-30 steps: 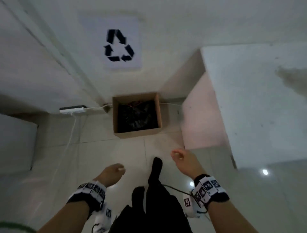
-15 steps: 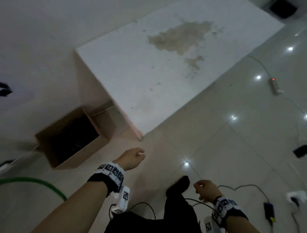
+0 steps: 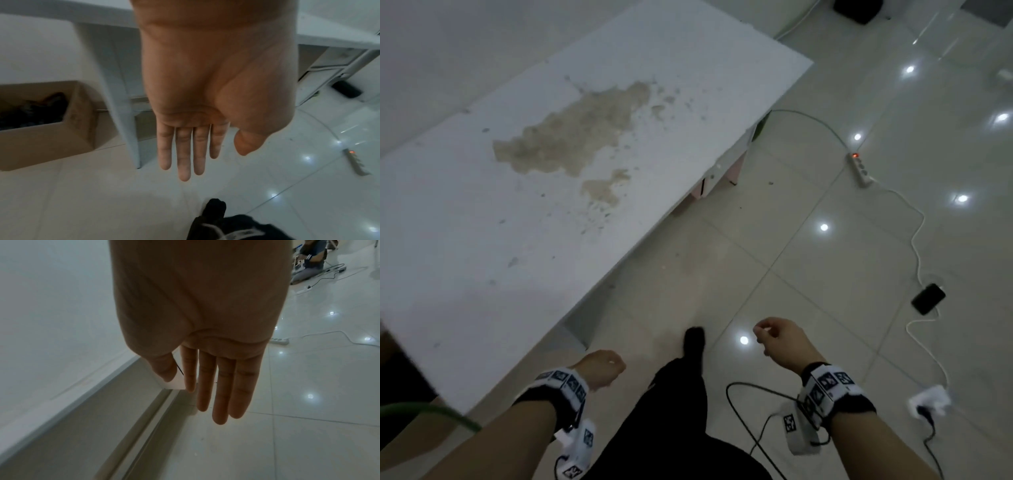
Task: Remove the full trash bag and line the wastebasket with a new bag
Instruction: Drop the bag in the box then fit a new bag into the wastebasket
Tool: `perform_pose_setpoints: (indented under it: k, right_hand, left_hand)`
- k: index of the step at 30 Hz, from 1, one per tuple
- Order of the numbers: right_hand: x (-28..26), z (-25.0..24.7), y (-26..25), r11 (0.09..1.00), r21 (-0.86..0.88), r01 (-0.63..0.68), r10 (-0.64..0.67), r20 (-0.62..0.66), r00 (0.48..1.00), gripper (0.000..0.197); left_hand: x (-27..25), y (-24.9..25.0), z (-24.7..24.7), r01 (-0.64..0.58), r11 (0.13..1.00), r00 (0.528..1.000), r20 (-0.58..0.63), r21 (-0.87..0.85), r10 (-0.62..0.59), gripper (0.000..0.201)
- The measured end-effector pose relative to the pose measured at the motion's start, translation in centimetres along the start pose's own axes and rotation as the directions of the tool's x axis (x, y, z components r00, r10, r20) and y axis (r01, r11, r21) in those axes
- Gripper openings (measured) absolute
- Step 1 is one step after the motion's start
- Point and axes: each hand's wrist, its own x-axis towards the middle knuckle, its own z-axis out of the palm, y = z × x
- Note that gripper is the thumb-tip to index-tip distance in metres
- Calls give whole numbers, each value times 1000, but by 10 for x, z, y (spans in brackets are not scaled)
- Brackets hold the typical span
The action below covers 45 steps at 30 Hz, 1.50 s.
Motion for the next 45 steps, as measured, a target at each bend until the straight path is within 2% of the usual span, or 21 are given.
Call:
perform_pose_setpoints:
  k: [5,9,12,15,18,20,22,24,25,28,29,31,33,34,35,36,38,41,45]
  right_hand:
    - [74,-82,30,974,-219,-60,79,81,994,26]
    - [134,-162,48,940,-323,-109,140,74,987,27]
    - [175,-220,47,925,-365,-105,152,101,983,27]
    - [225,-271,29,902,-430,-38,124,174,977,26]
    - [288,-317,-9,849,-511,133,-21,218,976,19]
    - [332,-344,-44,831,-502,240,-125,251,960,17]
    - [374,-365,-81,787,-465,405,-284,309,908,19]
    - [416,-377,-114,703,-448,553,-436,342,832,25]
    - [434,-381,-129,684,-429,590,-471,358,806,22]
    - [476,-377,-177,690,-297,660,-579,320,750,17]
    - [487,-372,-191,704,-250,665,-597,300,744,19]
    - [510,-356,-214,735,-195,649,-596,269,756,26]
    - [535,-338,-230,766,-177,619,-552,313,773,31]
    - [546,-329,-235,759,-192,622,-532,368,762,31]
    - [556,-321,-240,743,-202,638,-526,413,743,30]
    - [565,-314,-243,731,-190,655,-535,437,723,28]
    - [577,-300,-248,735,-77,674,-579,446,683,24]
    - [587,-286,-256,718,151,679,-681,355,640,29]
    - [596,-274,-254,652,326,684,-758,264,596,24]
  left_hand:
    - [62,170,-47,-174,985,977,-118,20,175,34]
    - [84,303,-97,-236,970,948,-207,51,242,38]
    - [94,374,-121,-300,953,923,-262,-32,282,41]
    - [102,425,-130,-372,902,896,-338,-218,288,38]
    - [115,459,-136,-431,833,846,-477,-347,238,28]
    - [124,479,-141,-451,793,793,-591,-409,146,22]
    - [126,495,-143,-452,783,711,-703,-427,26,19]
    - [125,509,-143,-420,812,592,-800,-404,-92,19]
    - [127,512,-140,-428,806,526,-838,-408,-145,20]
    - [140,519,-117,-508,707,344,-868,-492,-357,17]
    - [145,523,-109,-519,703,260,-874,-486,-411,16]
    - [150,534,-103,-540,747,25,-895,-388,-446,15]
    - [156,541,-113,-467,861,-250,-904,-201,-346,15]
    - [164,541,-119,-385,915,-342,-902,-120,-262,17]
    - [173,539,-127,-299,951,-382,-905,-72,-189,21]
    - [185,535,-135,-218,974,-390,-909,-63,-147,24]
    - [202,531,-140,-113,988,-392,-909,-103,-139,29]
    - [216,530,-143,-34,990,-433,-891,-134,-136,35]
    - [218,529,-144,-21,991,-445,-887,-130,-125,40]
